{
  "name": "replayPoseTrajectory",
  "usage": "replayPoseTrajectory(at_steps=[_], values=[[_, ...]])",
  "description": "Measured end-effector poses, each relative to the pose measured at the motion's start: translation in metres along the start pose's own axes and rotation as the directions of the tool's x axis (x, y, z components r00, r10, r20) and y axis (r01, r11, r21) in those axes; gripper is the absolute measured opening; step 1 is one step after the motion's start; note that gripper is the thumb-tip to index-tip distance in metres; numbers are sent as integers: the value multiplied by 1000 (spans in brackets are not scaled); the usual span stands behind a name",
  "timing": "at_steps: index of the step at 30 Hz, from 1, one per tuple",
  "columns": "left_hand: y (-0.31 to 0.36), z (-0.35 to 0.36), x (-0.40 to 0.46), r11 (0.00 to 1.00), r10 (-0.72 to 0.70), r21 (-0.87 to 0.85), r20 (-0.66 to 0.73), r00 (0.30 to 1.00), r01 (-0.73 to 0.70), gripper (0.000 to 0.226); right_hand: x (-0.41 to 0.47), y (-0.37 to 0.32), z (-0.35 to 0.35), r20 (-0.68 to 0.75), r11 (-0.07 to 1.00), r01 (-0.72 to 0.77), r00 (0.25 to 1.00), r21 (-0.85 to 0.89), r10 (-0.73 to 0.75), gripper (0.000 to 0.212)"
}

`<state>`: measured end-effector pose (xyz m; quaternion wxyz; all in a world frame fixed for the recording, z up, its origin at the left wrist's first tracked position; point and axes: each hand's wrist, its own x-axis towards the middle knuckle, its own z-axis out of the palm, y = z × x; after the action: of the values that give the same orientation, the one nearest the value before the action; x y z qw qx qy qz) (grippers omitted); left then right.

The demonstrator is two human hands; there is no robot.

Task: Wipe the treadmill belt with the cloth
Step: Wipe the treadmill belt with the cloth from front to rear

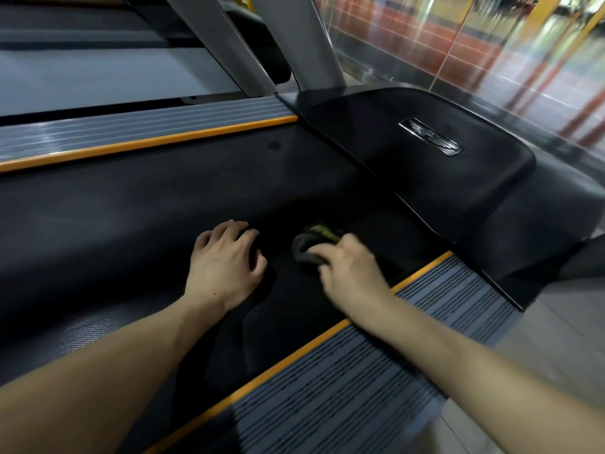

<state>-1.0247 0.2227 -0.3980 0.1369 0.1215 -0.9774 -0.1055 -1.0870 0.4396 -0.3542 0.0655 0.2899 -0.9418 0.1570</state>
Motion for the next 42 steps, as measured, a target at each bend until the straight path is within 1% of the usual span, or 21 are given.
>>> replayPoseTrajectory(at_steps=[2,3,4,5,7,8,9,10,12,14,16,19,20,22,25,27,32,34,36,40,42], values=[[0,-1,-1,1000,4,1,13,1000,-4,51,-11,0,-1,41,990,133,990,40,-135,37],[0,-3,-1,1000,8,11,33,999,-8,53,-5,13,-4,35,984,176,984,28,-177,40],[-1,-5,0,1000,12,18,61,998,-13,54,5,33,-7,26,985,170,985,-5,-170,42],[-1,-7,1,1000,18,23,92,996,-20,56,17,56,-14,-13,996,78,997,-36,-78,41],[0,-14,1,999,22,32,139,990,-27,58,37,101,-35,-88,970,-232,970,-77,225,34],[0,-18,-2,999,18,36,145,989,-24,58,41,111,-38,-117,941,-329,940,-73,320,33],[-1,-20,-7,999,6,35,141,990,-11,57,42,110,-36,-115,930,-357,931,-91,346,35],[-3,-23,-14,1000,-13,26,134,991,9,55,38,94,-30,-84,934,-337,940,-116,329,36],[-6,-27,-30,998,-57,-6,127,990,58,53,24,46,-18,-20,969,-206,979,-139,205,37],[-11,-31,-46,996,-79,-25,130,988,83,52,10,2,-3,18,990,-144,989,-5,144,35],[-18,-36,-60,994,-98,-33,133,986,104,52,-10,-35,5,46,995,-25,999,99,20,34],[-30,-44,-82,993,-115,3,151,982,115,55,-34,-57,11,99,960,233,963,154,-249,34],[-34,-47,-88,993,-115,18,160,980,114,56,-32,-52,10,106,953,267,953,144,-283,34],[-41,-54,-97,990,-142,23,171,975,140,55,-16,-32,6,85,974,208,973,89,-216,34],[-47,-62,-105,984,-178,37,188,966,174,57,7,-6,-5,31,998,-60,998,30,59,32],[-50,-67,-108,983,-181,39,206,962,177,58,10,-17,-6,3,986,-163,987,27,162,32],[-62,-76,-111,976,-213,-6,196,957,218,58,-5,-74,7,-25,986,-22,999,166,26,32],[-70,-77,-110,977,-210,-4,183,960,215,57,-3,-87,14,-114,989,30,993,144,-13,32],[-80,-78,-107,976,-215,-5,167,962,219,56,5,-94,27,-156,994,30,988,102,-14,34],[-101,-74,-91,971,-237,-12,128,963,240,54,18,-105,66,-38,990,-3,999,139,8,39],[-111,-71,-78,965,-255,-30,120,960,260,55,32,-107,75,-54,987,-8,998,160,16,38]])
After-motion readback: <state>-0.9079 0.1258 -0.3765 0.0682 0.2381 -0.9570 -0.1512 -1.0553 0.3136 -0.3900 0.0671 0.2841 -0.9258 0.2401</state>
